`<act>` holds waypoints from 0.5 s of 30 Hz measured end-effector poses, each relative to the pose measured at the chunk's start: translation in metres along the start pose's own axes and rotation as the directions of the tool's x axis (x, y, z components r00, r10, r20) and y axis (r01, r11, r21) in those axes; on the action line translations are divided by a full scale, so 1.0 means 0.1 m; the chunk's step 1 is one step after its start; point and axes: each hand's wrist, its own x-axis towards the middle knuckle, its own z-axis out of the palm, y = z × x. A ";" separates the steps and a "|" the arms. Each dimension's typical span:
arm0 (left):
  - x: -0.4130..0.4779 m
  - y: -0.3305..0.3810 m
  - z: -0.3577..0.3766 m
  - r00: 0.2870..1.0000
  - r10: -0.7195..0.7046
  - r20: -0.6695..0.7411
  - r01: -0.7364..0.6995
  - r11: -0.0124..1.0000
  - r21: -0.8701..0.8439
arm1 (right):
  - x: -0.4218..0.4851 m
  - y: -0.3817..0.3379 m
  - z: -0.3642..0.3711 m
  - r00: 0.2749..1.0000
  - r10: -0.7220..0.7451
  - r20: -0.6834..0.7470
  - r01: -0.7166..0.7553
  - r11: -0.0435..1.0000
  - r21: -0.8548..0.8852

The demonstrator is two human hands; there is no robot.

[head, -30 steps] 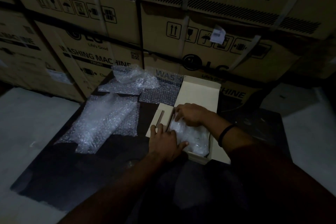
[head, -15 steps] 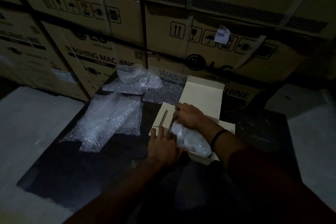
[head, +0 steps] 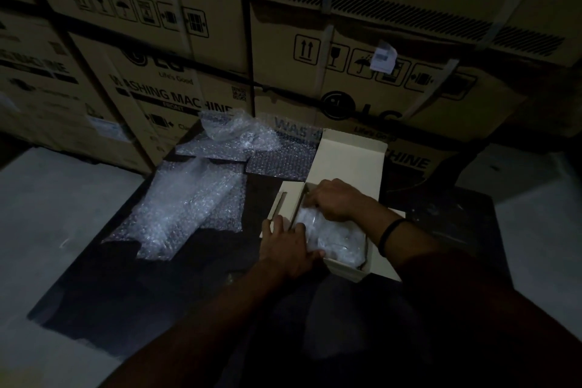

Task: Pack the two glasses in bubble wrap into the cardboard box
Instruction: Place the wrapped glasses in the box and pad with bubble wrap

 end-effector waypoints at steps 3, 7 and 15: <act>-0.04 -0.01 -0.01 0.996 0.034 -0.082 -0.032 0.999 0.025 | 0.10 -0.02 -0.04 1.000 0.010 0.003 -0.010 1.000 -0.012; -0.12 0.02 -0.01 0.971 0.117 -0.208 -0.094 0.989 0.116 | 0.19 -0.06 0.01 0.992 0.009 -0.129 -0.010 1.000 -0.006; -0.08 -0.02 0.05 0.996 0.077 -0.036 -0.074 0.995 0.066 | 0.16 -0.08 0.17 0.962 0.051 -0.268 -0.018 0.992 0.126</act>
